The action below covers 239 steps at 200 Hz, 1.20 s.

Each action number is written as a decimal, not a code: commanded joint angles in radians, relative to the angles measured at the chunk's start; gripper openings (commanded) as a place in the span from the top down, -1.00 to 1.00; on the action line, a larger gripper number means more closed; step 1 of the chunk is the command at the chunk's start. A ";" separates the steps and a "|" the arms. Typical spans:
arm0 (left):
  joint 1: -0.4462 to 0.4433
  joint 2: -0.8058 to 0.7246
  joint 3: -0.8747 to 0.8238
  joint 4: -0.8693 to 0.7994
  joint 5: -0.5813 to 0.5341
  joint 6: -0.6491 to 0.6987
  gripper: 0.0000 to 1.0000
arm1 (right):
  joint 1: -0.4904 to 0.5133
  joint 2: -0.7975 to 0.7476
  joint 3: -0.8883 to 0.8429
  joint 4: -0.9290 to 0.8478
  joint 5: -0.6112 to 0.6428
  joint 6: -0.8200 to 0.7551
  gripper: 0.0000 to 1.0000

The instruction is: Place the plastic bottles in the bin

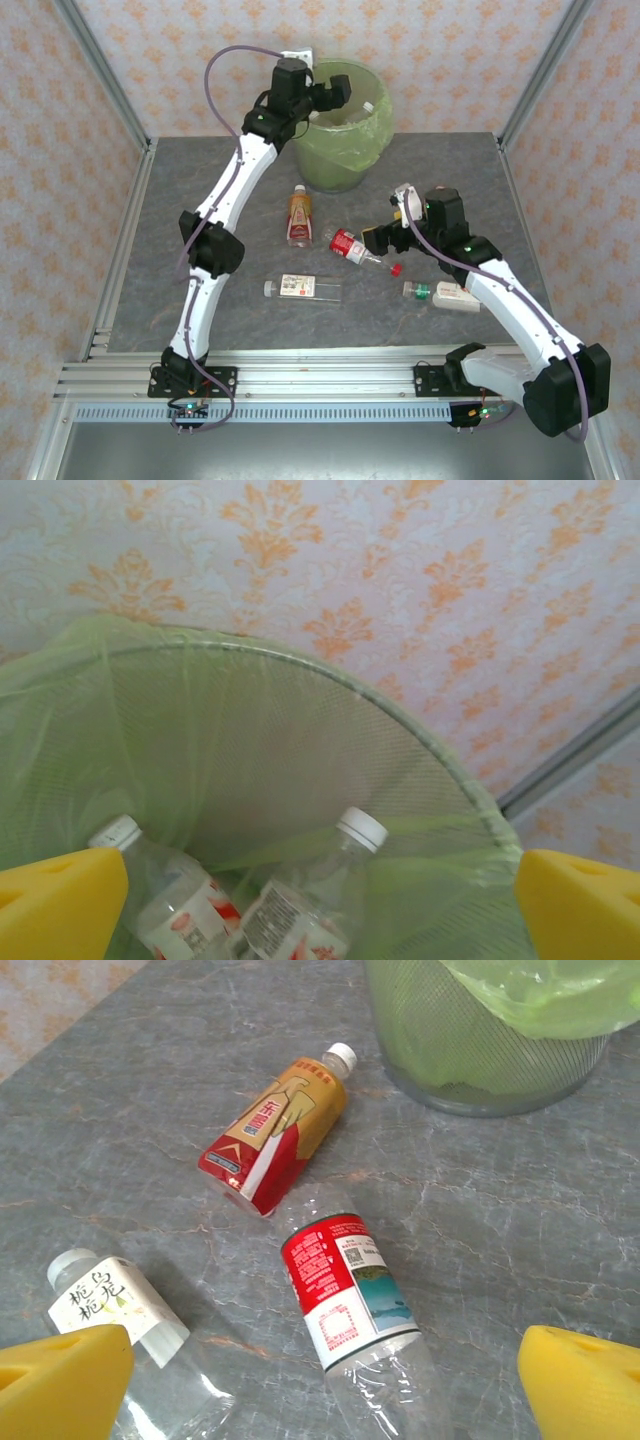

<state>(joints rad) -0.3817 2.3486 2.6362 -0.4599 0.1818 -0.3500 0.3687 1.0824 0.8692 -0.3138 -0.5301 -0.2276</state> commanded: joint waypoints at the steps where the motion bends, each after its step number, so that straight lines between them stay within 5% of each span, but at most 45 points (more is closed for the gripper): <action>1: -0.002 -0.140 -0.069 0.027 0.084 -0.026 -1.00 | 0.005 0.013 -0.016 0.023 0.039 0.012 -0.98; 82: -0.001 -0.308 -0.320 0.114 0.170 -0.050 -1.00 | 0.007 0.068 -0.006 -0.045 -0.062 -0.058 -0.98; 120: 0.000 -0.470 -0.611 0.284 0.193 -0.099 -1.00 | 0.106 0.115 -0.019 -0.020 -0.037 -0.144 -0.98; 239: 0.024 -1.020 -1.393 0.423 -0.058 -0.165 -1.00 | 0.400 0.435 0.142 -0.165 0.005 -0.519 -0.98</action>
<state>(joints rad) -0.3706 1.4223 1.3594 -0.0807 0.2165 -0.4732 0.7357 1.4826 0.9543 -0.3992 -0.5480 -0.6323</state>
